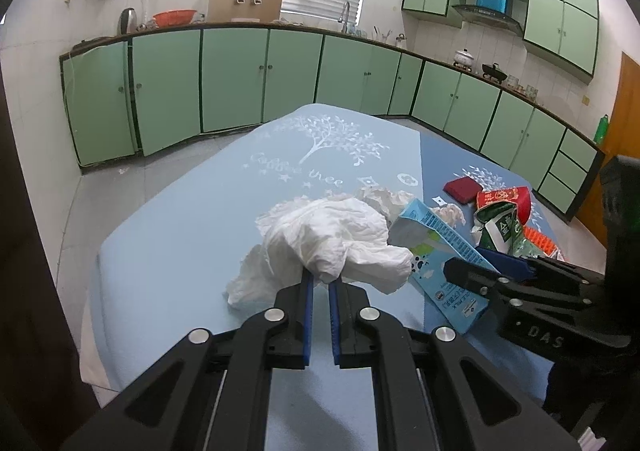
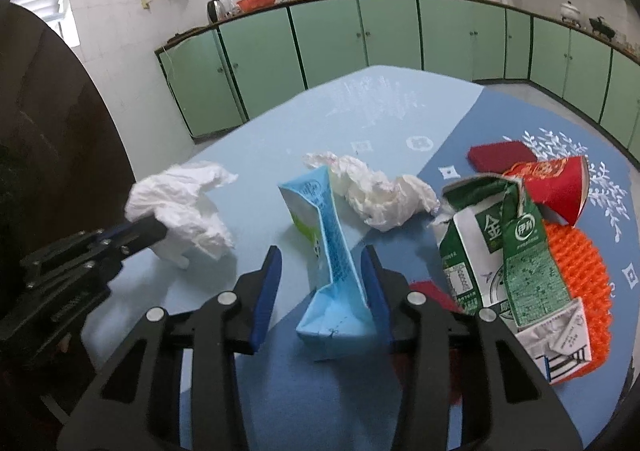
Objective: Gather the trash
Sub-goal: 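Grasp the blue-and-white milk carton with the right gripper while the left holds the tissue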
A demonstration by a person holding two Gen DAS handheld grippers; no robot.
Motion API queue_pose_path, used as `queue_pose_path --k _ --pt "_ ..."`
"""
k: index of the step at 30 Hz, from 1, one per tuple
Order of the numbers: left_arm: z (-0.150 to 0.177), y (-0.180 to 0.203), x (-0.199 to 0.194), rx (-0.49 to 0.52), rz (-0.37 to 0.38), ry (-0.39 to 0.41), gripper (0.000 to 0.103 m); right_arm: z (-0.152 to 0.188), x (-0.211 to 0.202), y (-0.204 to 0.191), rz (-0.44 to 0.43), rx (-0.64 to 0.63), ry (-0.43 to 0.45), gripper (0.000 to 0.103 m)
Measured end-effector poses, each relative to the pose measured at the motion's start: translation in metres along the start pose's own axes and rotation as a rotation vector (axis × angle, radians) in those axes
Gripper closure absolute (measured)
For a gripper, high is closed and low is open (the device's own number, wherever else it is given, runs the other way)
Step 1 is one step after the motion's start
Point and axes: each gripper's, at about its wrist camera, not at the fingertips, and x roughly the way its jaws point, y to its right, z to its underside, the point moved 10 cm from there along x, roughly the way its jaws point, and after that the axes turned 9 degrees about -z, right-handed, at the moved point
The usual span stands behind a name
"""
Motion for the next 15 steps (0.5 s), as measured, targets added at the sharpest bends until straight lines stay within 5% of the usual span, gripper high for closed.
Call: queue_pose_path --k 2,6,15 --pt "0.000 0.000 0.001 0.001 0.000 -0.002 0.096 0.002 0.002 -0.001 -0.009 -0.006 -0.014 0.080" --pt "-0.002 0.004 -0.002 0.006 0.005 0.006 0.096 -0.003 -0.006 -0.006 -0.058 0.015 -0.003 0.094" --pt "-0.014 0.014 -0.015 0.015 0.023 0.040 0.096 -0.013 -0.029 -0.012 -0.083 0.026 0.038 0.094"
